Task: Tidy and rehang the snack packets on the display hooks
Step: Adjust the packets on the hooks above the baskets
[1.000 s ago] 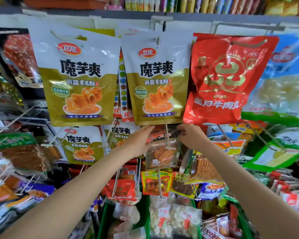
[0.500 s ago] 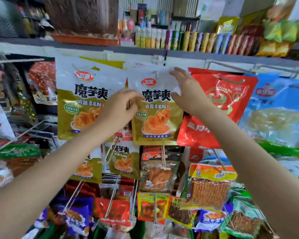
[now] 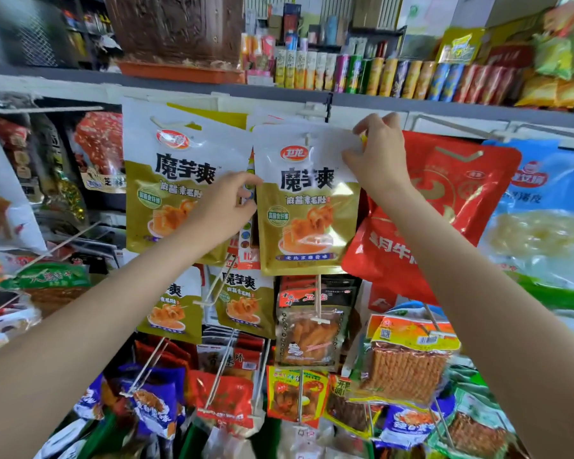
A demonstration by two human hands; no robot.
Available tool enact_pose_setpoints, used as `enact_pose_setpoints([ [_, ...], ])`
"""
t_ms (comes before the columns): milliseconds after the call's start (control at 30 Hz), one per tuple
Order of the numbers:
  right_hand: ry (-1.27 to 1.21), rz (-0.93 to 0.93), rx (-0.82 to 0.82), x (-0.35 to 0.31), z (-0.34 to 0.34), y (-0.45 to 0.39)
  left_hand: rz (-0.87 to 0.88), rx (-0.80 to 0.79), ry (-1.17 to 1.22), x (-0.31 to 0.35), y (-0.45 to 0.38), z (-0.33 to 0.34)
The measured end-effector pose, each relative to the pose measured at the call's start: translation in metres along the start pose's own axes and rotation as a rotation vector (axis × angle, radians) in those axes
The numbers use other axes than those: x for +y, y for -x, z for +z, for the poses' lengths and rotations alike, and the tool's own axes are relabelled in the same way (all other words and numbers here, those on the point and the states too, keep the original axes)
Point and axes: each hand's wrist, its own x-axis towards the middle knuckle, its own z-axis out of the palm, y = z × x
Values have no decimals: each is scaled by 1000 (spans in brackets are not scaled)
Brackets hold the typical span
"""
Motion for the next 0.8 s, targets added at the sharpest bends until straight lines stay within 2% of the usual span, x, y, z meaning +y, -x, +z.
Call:
enact_pose_setpoints([
  [200,-30,34,58,6,-6,10,-96,32,145,6,-7,18],
  [333,53,-79,90,-1,-7,24,-276,-47,317,6,-13,29],
  [400,-4,-183,143,-7,-6,32,-347,-88,378,4,-16,33],
  [467,-93,-210,230,-11,-8,40,-397,-76,503,3,-15,34],
  [600,-200,-119,349,-25,-18,51,-262,-58,726,0,-4,23],
  [733,-298,36,309,-38,-21,69,-116,-33,727,-8,7,0],
  [800,-383,116,377,-47,-20,80,-47,-25,718,-15,13,-13],
])
